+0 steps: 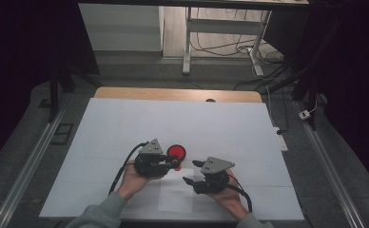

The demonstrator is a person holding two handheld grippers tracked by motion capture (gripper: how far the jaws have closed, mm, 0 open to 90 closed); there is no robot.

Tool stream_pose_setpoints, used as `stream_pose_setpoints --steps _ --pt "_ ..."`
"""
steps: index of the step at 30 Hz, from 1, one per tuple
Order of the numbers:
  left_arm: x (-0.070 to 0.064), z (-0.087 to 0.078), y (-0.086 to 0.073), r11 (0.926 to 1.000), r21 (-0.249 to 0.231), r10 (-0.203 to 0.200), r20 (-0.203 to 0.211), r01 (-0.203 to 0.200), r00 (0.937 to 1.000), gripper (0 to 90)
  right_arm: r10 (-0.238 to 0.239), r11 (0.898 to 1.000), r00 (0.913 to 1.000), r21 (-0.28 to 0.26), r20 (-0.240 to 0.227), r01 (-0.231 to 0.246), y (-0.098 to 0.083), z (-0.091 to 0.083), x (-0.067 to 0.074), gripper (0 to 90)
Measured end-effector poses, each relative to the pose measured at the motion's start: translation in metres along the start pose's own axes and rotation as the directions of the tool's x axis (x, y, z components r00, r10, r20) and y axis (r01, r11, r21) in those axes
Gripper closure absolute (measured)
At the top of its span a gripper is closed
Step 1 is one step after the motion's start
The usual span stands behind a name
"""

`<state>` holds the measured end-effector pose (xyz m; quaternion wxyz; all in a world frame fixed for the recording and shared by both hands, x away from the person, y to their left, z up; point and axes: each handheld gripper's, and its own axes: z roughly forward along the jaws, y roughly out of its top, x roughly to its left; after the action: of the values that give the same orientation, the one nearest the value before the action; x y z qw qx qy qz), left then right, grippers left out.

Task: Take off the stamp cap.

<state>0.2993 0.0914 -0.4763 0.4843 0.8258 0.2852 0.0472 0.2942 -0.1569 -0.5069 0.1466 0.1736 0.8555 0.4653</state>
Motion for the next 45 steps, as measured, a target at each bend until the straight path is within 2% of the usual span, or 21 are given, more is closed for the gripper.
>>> stream_pose_setpoints --steps 45 --pt "-0.002 0.001 0.001 1.0000 0.000 0.005 0.004 -0.005 1.0000 72.3 -0.012 1.000 0.9998 0.006 -0.013 0.012 0.010 0.018 0.010 39.2"
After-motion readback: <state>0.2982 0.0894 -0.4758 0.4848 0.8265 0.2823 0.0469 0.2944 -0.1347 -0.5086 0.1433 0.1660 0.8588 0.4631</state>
